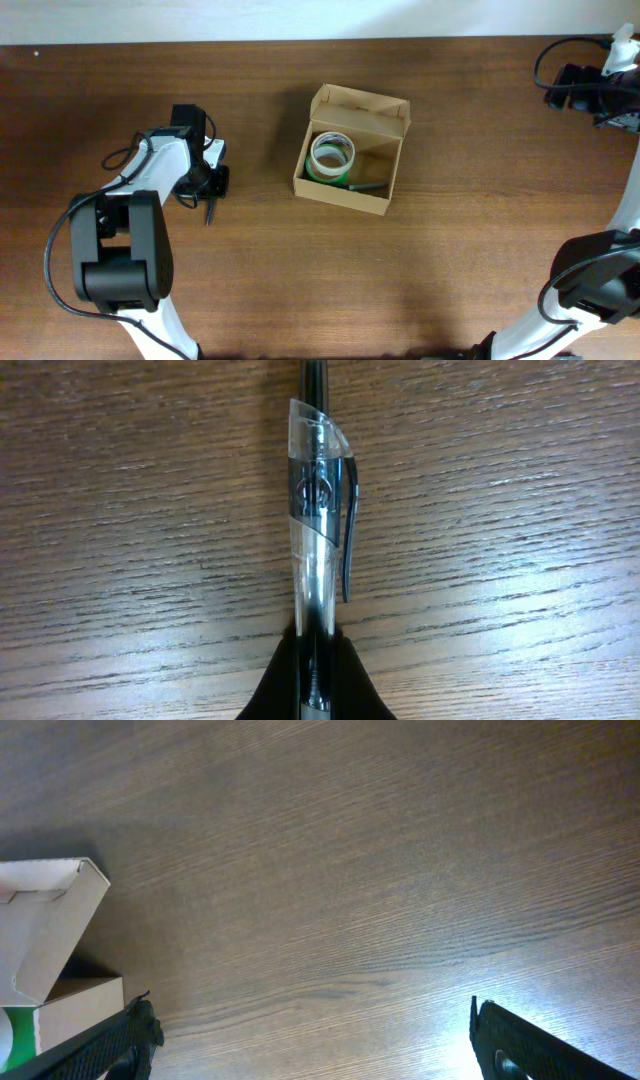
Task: Pack container
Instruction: 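Grasp the clear pen with the left gripper and lift it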
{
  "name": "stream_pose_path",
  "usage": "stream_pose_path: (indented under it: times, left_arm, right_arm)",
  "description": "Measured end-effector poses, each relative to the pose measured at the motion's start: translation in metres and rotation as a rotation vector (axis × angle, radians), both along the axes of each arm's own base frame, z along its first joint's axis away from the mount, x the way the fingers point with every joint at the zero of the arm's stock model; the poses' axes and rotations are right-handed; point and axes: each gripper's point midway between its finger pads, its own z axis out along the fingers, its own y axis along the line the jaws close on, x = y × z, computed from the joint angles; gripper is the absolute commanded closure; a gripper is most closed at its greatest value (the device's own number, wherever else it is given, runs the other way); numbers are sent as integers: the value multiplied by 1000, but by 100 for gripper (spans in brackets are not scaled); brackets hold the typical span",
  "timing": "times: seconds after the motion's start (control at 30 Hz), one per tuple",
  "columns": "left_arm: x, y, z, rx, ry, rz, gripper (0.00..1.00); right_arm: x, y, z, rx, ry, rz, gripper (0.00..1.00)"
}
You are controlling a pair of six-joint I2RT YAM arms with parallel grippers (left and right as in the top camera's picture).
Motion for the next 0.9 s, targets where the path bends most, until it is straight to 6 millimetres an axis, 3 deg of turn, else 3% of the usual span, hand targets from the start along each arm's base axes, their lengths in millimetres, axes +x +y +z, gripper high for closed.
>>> stream_pose_path:
  times: [0.2,0.3,0.37,0.5,0.63,0.67,0.77,0.9]
  left_arm:
    - [3,-1,4,-2,28,-54,98]
    - [16,-6,24,-26,30,-109,98]
    - [39,-13,54,-53,-33,-166,99]
    - [87,-32,141,-113,-238,-321,98]
    - [102,-61,225,-133,-433,-537,98]
    - [101,-76,250,-131,-491,-618,99]
    - [74,-123,285,-123,-544,-885,99]
    - [26,-193,286,-125,-517,-1263,98]
  right_arm:
    - [0,0,0,0,0,0,1]
    - [0,0,0,0,0,0,1]
    - [0,0,0,0,0,0,1]
    - [0,0,0,0,0,0,1]
    - [0,0,0,0,0,0,1]
    - [0,0,0,0,0,0,1]
    - [0,0,0,0,0,0,1]
    - [0,0,0,0,0,0,1]
